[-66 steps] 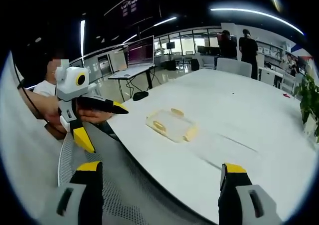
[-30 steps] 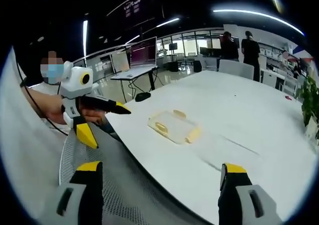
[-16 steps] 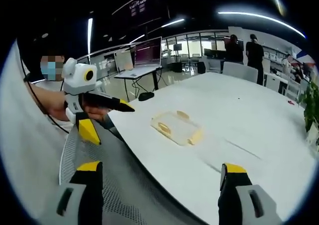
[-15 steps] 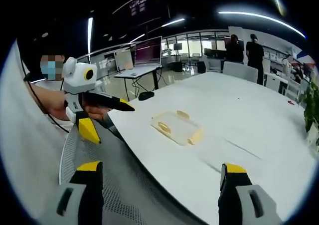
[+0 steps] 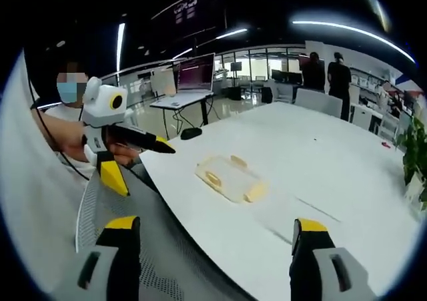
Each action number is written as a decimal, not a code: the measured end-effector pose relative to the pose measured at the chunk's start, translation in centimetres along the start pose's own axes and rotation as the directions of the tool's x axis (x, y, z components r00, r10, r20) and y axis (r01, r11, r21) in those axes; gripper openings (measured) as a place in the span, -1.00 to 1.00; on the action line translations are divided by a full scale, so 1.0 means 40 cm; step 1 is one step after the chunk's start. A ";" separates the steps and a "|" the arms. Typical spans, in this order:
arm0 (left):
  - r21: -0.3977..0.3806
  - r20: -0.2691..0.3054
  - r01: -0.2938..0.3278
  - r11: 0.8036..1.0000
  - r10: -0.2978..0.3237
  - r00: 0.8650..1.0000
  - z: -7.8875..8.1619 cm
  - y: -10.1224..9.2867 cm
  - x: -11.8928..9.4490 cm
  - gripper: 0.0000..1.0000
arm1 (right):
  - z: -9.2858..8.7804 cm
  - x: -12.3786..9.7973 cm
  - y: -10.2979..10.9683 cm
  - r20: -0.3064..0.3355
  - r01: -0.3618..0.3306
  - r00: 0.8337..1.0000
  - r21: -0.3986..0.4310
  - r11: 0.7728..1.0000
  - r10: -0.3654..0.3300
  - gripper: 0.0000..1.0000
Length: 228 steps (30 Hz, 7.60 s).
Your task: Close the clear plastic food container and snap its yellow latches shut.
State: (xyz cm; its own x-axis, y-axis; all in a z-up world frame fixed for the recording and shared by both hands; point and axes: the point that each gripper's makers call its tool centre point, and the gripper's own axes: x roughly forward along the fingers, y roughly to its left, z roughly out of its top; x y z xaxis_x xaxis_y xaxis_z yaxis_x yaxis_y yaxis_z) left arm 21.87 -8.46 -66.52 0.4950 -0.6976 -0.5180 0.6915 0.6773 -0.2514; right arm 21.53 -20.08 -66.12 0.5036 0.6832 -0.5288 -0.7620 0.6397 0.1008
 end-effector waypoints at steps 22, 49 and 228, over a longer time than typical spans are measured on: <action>0.173 -0.024 0.048 0.984 -0.044 0.999 0.045 0.081 -0.033 0.78 | 0.073 0.056 -0.010 0.015 -0.051 0.998 -0.127 0.991 0.054 0.80; 0.317 -0.121 0.098 0.943 -0.062 0.991 0.063 0.180 -0.022 0.70 | 0.114 0.126 -0.060 -0.045 -0.098 0.995 -0.249 0.964 0.089 0.74; 0.529 -0.652 0.504 0.682 -0.053 0.756 -0.152 0.521 0.185 -0.27 | -0.113 0.471 -0.219 -0.648 -0.503 0.748 -0.411 0.760 0.145 -0.25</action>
State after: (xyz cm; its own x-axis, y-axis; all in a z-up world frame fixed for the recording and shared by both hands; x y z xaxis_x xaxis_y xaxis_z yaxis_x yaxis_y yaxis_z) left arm 36.75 1.94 -80.55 -0.0054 -0.4106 -0.9118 0.9999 -0.0132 0.0000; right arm 35.84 -14.42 -80.78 0.0028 0.3756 -0.9268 -1.0000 -0.0019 -0.0038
